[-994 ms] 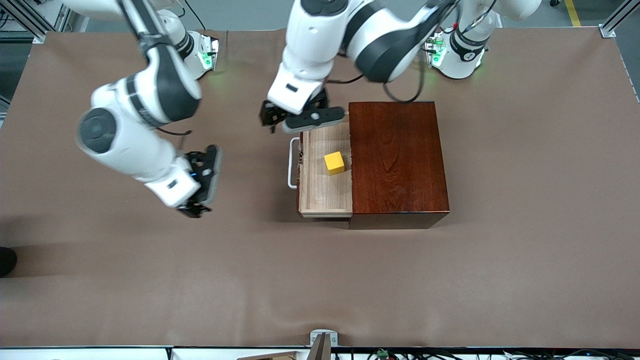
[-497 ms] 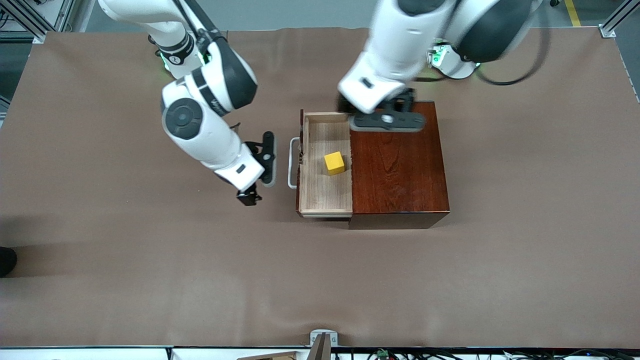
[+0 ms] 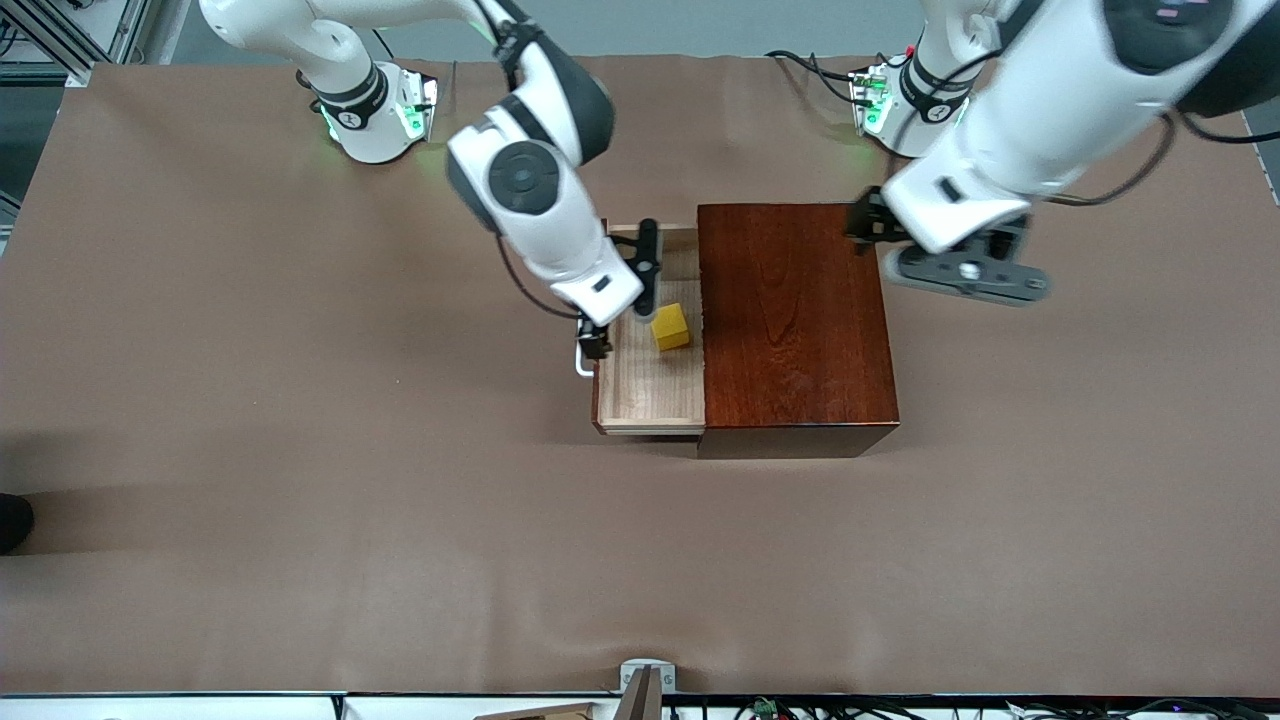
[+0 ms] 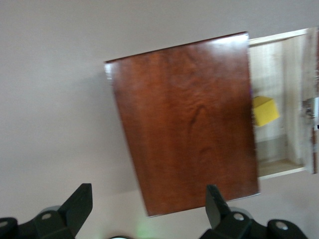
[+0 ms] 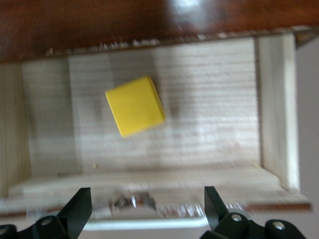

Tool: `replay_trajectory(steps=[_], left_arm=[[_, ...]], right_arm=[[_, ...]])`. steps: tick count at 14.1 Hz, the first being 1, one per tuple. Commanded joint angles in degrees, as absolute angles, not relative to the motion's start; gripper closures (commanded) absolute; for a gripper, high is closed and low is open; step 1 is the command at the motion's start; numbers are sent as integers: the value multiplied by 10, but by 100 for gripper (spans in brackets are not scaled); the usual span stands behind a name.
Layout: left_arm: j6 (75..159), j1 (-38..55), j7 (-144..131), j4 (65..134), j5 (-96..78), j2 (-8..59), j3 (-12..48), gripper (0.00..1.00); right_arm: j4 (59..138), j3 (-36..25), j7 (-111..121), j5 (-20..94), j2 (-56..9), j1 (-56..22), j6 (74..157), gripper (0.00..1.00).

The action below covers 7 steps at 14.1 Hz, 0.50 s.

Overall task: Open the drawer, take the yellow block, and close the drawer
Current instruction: 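Lower the right gripper into the drawer over the yellow cube, then close the right gripper on the yellow cube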

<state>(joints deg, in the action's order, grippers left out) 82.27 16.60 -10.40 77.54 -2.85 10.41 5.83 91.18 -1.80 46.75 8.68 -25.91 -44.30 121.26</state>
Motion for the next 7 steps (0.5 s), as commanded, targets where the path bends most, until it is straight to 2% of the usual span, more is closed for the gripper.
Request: replay_trajectory(steps=[1,7], left_arm=[[826,114,-63,808,-18,80,67,0],[831,20,-33,829,-17,75,67,0]], right_arm=[[887,-25,384,37,-296,-486,1233,0],[838,-25,313,-11,-346,-515,1247,0]])
